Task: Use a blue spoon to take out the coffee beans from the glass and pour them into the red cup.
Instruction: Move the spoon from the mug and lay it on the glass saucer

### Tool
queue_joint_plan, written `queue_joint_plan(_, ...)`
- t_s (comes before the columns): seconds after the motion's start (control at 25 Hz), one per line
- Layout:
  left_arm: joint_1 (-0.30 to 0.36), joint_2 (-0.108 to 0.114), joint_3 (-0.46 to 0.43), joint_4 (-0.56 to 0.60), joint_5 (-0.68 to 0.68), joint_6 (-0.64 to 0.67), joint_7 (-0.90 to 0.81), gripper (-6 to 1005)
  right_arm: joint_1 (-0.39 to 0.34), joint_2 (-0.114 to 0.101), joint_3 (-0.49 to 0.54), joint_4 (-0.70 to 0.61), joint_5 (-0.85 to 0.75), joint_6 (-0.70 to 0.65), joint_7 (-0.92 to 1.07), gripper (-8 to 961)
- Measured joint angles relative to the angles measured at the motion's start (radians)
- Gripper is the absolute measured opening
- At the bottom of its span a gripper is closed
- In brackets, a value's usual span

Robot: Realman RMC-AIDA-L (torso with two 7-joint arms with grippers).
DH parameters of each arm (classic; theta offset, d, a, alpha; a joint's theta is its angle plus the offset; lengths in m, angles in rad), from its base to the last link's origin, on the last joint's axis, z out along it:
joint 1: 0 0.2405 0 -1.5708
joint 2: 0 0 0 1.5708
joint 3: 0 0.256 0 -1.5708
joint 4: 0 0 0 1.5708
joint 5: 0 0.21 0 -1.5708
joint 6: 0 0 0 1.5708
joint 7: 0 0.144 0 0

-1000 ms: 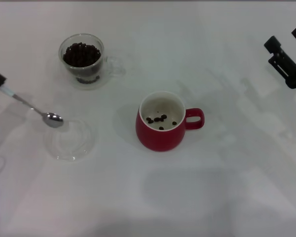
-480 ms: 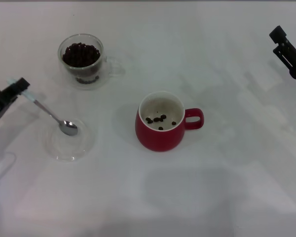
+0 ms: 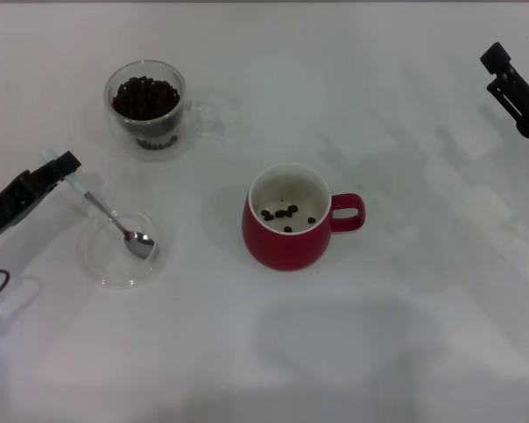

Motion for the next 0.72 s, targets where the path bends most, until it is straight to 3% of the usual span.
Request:
queue_joint_plan(0.32,-0.008,-0.002,0.0,0.009,0.043,0.001,0.014,153,-0.01,0.0,0.0,-0.004,0.0,-0.003,0.001,853)
queue_joint_plan(0.6,-0.001,-0.001,-0.001,0.007,0.034,0.001,0.094,417,-0.014,0.001,-0.003,-0.008,0.0,-0.011,0.002,853)
queue_joint_plan(0.72,0.022,0.004,-0.002,0.001,-0.035,0.002,0.182,523,-0.014,0.002,-0.003,-0.008,0.0,-0.011,0.002,853)
